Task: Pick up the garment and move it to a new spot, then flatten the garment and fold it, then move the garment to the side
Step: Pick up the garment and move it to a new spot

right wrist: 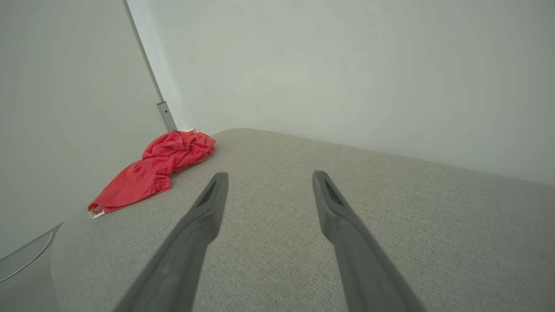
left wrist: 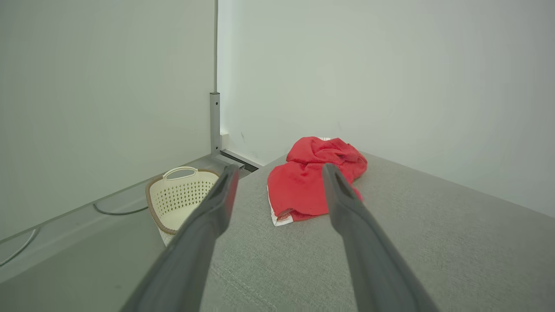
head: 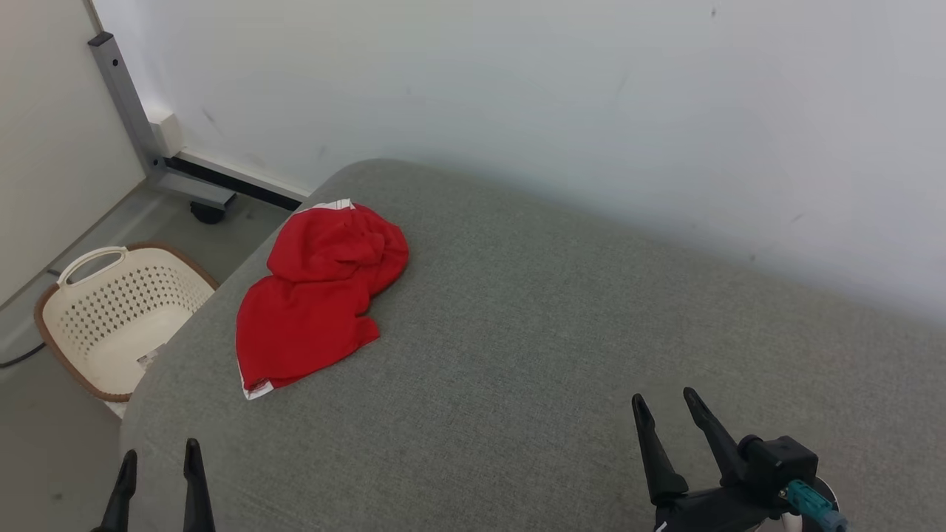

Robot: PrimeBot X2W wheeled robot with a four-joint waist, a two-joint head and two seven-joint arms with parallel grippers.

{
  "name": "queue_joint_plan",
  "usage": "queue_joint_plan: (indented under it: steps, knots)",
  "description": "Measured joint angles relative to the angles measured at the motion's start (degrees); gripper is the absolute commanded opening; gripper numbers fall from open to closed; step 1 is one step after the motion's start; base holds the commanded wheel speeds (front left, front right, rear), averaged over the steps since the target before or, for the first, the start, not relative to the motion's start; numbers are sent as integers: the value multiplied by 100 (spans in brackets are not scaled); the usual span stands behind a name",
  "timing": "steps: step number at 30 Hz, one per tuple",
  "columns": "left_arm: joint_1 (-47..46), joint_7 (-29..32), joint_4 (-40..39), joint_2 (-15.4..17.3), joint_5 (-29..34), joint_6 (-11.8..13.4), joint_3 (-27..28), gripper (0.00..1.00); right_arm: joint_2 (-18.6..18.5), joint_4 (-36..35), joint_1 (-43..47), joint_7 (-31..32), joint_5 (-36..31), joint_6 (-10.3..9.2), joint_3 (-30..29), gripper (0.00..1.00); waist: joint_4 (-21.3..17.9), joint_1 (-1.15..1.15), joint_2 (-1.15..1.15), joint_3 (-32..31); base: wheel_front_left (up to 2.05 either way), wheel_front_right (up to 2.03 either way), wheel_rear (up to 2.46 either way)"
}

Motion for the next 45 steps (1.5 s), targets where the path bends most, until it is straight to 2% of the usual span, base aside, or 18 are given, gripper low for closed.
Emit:
queue_joint_plan:
  steps: [6, 10, 13, 14, 15, 16, 22, 27, 32, 36, 40, 45]
  knots:
    - [19, -1, 101, -22, 2, 0, -148, 100, 0, 125, -68, -32, -1, 0, 21, 100, 78, 0, 0, 81, 0, 0, 0]
    - [-412, 58, 853, 211, -181, -9, -690, 100, -3, 102, 19, -16, -35, 0, -35, 100, 52, 0, 0, 60, 0, 0, 0]
    - [-1187, 532, 1458, 346, -326, -5, -1154, 100, 0, -59, 190, 70, -174, 0, -155, 100, 57, 0, 0, 71, 0, 0, 0]
    - [-1475, 797, 1673, 339, -430, -7, -1348, 100, 0, -145, 257, 116, -214, 0, -205, 100, 61, 0, 0, 80, 0, 0, 0]
    - [-2022, 1316, 2129, 223, -587, -7, -1616, 100, -2, -330, 433, 214, -274, 0, -303, 100, 72, 0, 0, 103, 0, 0, 0]
    - [-2280, 1501, 2329, 190, -634, -10, -1729, 100, -3, -447, 533, 283, -277, 0, -313, 100, 76, 0, 0, 113, 0, 0, 0]
    - [-3437, 1974, 3241, 263, -1089, 38, -1400, 100, 13, -1378, 474, 851, -599, 0, -55, 100, -39, 0, 0, 221, 0, 0, 0]
    - [-4296, 2410, 3875, 397, -1247, 88, -1273, 100, -181, -2027, 484, 1259, -713, 0, -2, 100, -241, 0, 0, 482, 0, 0, 0]
    - [-4903, 2828, 4391, 461, -1447, 197, -1141, 100, -385, -2654, 441, 1543, -714, 0, -8, 100, -521, 0, 0, 910, 0, 0, 0]
    - [-5192, 2893, 4604, 470, -1452, 254, -1137, 100, -460, -2988, 408, 1640, -708, 0, -35, 100, -726, 1, 1, 1259, 0, 0, 0]
    - [-5575, 2899, 4925, 553, -1427, 412, -1165, 100, -501, -3287, 402, 1725, -706, 0, -25, 100, -1002, 1, 1, 1789, 0, 0, 0]
    - [-5882, 2927, 5323, 603, -1248, 824, -1248, 100, -534, -3371, 360, 1738, -706, 0, 67, 100, -1299, 2, 1, 2383, 0, 0, 0]
